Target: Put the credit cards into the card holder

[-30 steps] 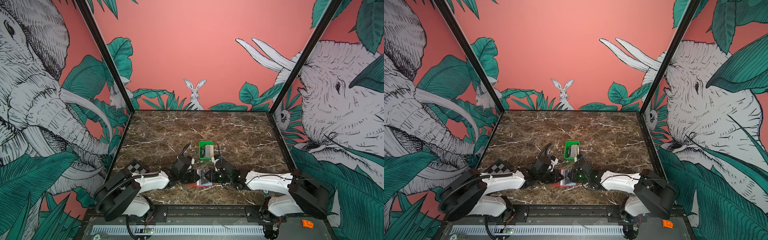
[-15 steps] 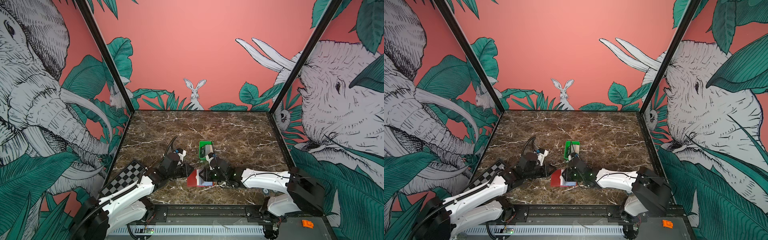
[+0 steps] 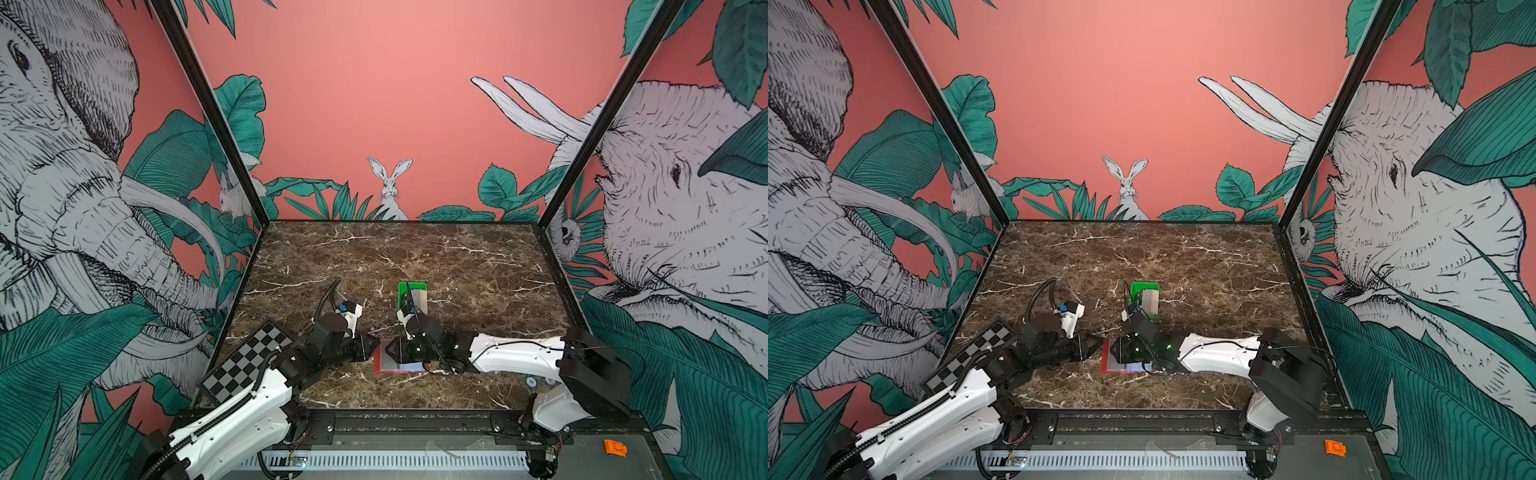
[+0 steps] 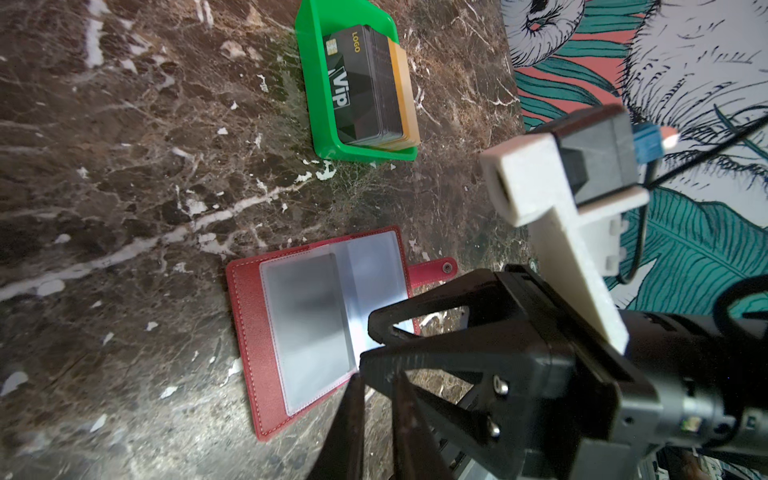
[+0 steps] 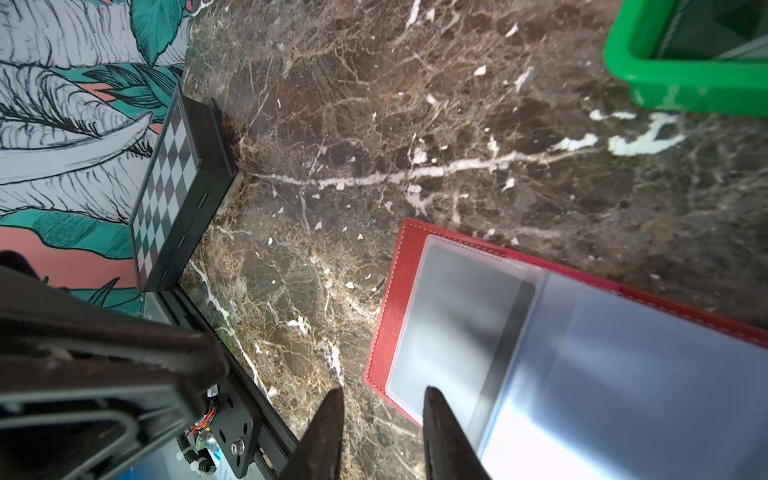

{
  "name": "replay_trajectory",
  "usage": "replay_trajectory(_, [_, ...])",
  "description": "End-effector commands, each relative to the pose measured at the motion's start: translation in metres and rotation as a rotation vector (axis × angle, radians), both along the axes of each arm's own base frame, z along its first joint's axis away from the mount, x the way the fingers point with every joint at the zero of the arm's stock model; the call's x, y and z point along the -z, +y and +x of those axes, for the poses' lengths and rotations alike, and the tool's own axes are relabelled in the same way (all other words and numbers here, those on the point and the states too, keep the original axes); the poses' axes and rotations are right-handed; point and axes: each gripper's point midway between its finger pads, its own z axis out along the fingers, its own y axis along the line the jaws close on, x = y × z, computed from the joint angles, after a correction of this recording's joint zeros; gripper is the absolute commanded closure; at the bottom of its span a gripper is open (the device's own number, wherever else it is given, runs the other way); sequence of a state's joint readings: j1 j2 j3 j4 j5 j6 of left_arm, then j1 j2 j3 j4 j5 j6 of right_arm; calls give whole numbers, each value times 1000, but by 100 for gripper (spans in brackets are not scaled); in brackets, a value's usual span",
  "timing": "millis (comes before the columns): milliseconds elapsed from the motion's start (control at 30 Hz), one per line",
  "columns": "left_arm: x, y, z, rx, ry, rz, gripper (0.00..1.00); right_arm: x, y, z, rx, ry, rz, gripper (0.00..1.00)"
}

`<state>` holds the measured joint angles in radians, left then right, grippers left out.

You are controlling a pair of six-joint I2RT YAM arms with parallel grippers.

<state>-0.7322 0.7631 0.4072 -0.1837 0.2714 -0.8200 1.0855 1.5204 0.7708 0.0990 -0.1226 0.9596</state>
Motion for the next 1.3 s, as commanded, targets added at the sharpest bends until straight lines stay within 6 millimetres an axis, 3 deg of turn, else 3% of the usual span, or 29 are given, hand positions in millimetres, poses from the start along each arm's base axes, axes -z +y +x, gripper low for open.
replay_trajectory(0, [7,6,-5,-24,34,-8,84,-18,-6,1,8,-59,28,66])
replay_trajectory(233, [10,1,-3,-15,34,-26,82,-27,-29,-1,30,-111,10,64])
replay_trajectory(400, [1,-4,0,6,2,-37,80,-30,-52,3,77,-152,-53,60])
replay_trajectory(433, [0,-4,0,11,-7,-36,80,-32,-57,4,89,-161,-66,56])
replay_trajectory(500, [-2,-5,1,15,-21,-37,80,-32,-67,8,125,-174,-98,34])
replay_trajectory(633, [-8,-7,4,22,-45,-45,79,-43,-84,14,195,-195,-146,2])
replay_trajectory(800, [-11,-14,9,49,-54,-29,79,-57,-107,25,251,-277,-238,2])
replay_trajectory(967, [-21,-22,18,79,-67,9,79,-78,-105,28,180,-363,-241,2])
replay_trajectory(1067, [-28,-31,27,110,-74,32,79,-80,-124,38,244,-342,-315,2])
replay_trajectory(1267, [-28,-56,50,191,-77,80,77,-93,-122,56,230,-306,-227,2])
